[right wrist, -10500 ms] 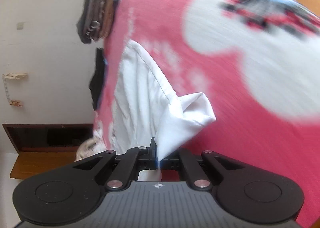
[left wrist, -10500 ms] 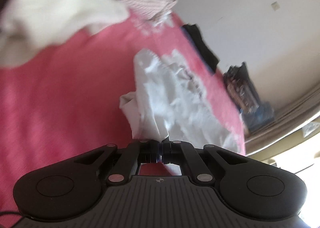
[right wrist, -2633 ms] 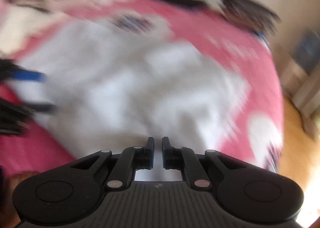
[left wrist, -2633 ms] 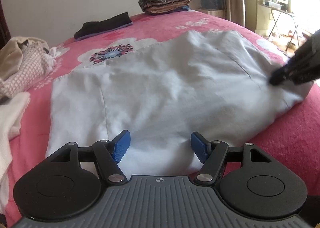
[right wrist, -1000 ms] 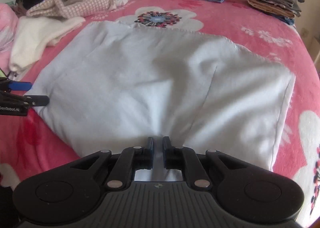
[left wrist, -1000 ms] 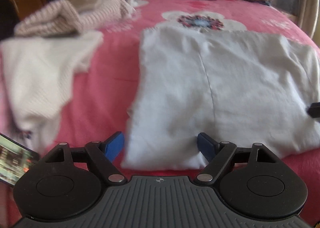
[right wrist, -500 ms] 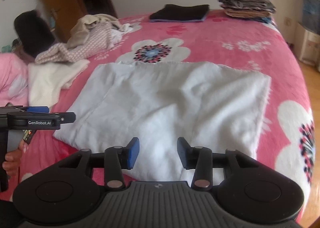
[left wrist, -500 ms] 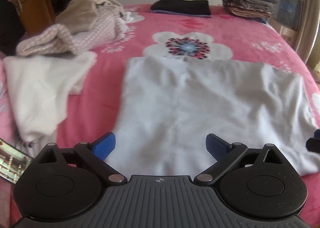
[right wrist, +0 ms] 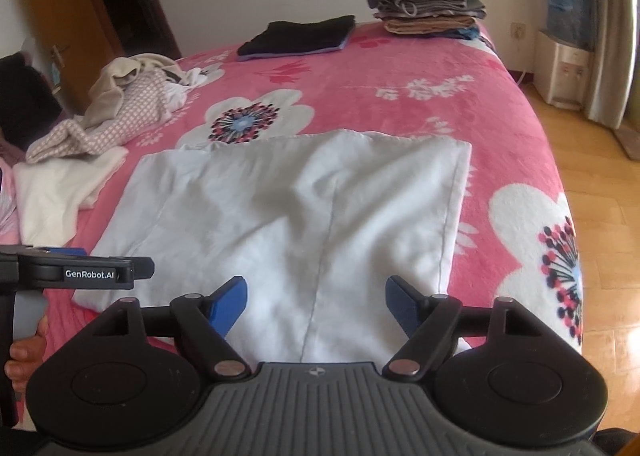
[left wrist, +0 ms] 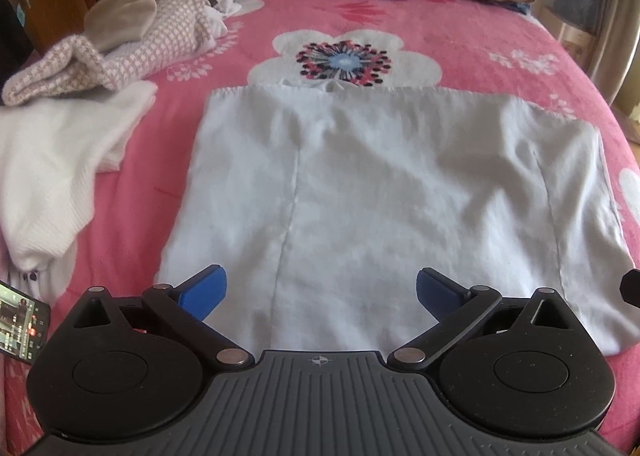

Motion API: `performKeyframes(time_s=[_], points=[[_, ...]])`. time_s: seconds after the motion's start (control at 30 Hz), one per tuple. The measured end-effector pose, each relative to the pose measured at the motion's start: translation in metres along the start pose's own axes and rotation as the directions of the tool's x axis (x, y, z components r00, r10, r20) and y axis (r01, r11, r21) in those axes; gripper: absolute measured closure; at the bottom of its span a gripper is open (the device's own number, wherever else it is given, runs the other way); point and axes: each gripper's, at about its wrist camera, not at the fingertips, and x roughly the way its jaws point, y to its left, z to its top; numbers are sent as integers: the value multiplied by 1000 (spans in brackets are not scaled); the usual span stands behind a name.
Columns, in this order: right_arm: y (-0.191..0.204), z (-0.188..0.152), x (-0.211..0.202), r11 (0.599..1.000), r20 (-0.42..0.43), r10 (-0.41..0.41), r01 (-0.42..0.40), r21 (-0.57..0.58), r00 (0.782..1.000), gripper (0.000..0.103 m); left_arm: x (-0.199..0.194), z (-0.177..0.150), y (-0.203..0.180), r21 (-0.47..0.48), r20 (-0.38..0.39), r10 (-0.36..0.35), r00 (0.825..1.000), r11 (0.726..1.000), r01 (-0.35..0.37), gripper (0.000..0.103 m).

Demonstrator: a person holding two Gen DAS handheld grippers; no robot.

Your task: Fold clothes

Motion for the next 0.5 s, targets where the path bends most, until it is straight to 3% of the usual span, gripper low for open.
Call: performKeyframes(time_s=[0.07, 0.33, 0.5], points=[[-1, -2, 5, 1000, -5, -7, 7, 2, 1000, 13, 4, 0, -3, 14, -13, 12, 1000, 1000, -12, 1], [5, -9, 20, 999, -37, -49, 49, -16, 998, 8, 9, -6, -21, 132, -1, 91, 996, 987, -90, 0], [12, -9, 22, 996, -36, -80, 78, -46, 996, 4, 16, -8, -23, 126, -46, 68, 997, 990, -62, 0]])
